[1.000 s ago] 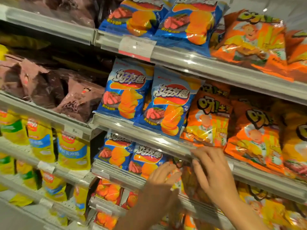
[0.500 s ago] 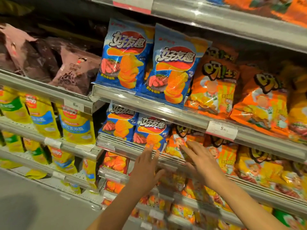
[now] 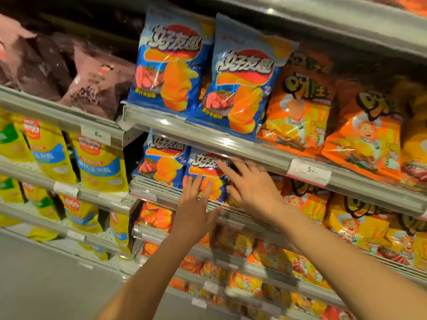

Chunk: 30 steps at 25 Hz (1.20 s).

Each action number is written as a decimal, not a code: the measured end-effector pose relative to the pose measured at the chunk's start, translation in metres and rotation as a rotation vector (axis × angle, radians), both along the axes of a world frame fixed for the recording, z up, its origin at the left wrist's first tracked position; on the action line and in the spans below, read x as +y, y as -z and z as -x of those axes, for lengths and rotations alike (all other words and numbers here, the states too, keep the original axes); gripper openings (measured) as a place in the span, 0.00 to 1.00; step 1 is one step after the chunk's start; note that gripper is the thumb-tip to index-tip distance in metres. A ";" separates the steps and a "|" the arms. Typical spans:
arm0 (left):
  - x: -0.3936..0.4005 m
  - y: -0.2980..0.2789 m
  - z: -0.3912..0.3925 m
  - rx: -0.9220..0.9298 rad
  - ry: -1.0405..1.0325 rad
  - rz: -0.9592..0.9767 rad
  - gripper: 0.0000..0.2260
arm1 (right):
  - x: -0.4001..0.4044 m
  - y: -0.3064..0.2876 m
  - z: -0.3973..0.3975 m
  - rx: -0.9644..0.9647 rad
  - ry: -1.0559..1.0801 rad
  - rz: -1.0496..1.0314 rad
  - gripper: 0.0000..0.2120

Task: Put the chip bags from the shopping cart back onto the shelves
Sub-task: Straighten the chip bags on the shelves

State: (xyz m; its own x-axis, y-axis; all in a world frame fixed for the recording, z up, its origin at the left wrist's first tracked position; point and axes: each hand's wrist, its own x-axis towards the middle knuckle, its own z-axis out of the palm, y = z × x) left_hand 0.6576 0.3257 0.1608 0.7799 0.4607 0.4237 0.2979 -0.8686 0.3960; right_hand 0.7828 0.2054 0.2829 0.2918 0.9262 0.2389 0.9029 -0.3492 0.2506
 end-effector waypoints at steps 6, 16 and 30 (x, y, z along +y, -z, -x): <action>0.002 0.034 0.005 0.068 -0.065 -0.013 0.38 | 0.042 0.005 -0.039 0.316 0.175 0.186 0.37; 0.000 0.056 0.000 -0.025 -0.163 -0.056 0.41 | 0.049 0.010 -0.058 0.842 0.047 0.111 0.19; -0.034 0.070 -0.007 -0.150 -0.254 -0.072 0.41 | -0.063 0.072 -0.048 0.039 0.022 -0.259 0.43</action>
State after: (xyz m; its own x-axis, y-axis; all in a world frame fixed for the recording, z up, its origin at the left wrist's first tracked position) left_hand 0.6646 0.2917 0.0905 0.5696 0.5976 0.5643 0.4523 -0.8012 0.3919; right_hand 0.8311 0.1419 0.2110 0.3248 0.8290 0.4553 0.9017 -0.4166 0.1154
